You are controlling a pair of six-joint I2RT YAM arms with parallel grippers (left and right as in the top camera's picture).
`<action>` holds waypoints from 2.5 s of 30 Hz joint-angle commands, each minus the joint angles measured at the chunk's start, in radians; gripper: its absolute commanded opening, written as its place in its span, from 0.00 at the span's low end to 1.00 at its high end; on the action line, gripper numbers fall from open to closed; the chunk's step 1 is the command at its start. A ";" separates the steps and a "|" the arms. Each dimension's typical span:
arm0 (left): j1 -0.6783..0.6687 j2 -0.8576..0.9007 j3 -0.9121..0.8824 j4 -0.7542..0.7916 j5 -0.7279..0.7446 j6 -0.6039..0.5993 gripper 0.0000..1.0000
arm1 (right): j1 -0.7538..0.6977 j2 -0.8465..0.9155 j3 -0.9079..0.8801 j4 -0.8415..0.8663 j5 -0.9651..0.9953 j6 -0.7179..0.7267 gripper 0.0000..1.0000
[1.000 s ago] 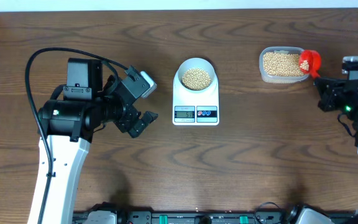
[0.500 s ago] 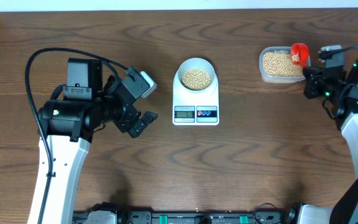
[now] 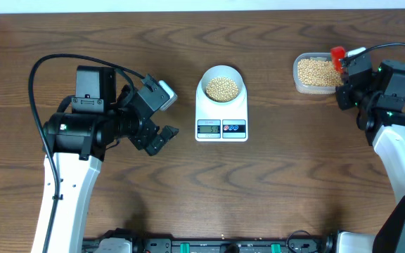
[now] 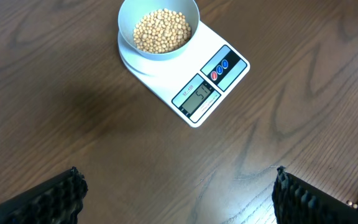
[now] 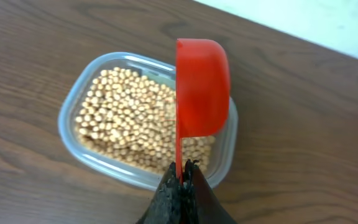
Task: Scoop item into bowl and weigh 50g on scale
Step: 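Carry the scoop left and lower it into the white bowl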
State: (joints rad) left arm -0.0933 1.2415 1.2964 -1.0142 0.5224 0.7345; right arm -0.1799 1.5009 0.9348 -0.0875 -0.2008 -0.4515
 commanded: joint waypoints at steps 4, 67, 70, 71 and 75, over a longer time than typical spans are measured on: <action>0.004 -0.007 0.017 -0.003 0.016 0.009 0.98 | 0.018 -0.050 0.006 0.062 -0.111 -0.026 0.01; 0.004 -0.007 0.017 -0.003 0.016 0.009 0.98 | 0.555 0.255 0.229 -0.058 -0.172 -0.114 0.01; 0.004 -0.007 0.017 -0.002 0.016 0.009 0.98 | 0.554 0.255 0.266 -0.064 -0.172 -0.054 0.01; 0.004 -0.007 0.017 -0.003 0.016 0.009 0.98 | 0.554 0.255 0.275 -0.070 -0.175 -0.024 0.01; 0.004 -0.007 0.017 -0.002 0.016 0.009 0.98 | 0.554 0.255 0.286 -0.139 -0.174 -0.018 0.01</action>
State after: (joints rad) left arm -0.0933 1.2415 1.2964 -1.0142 0.5224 0.7345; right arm 0.3706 1.7794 1.1999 -0.1913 -0.3676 -0.4992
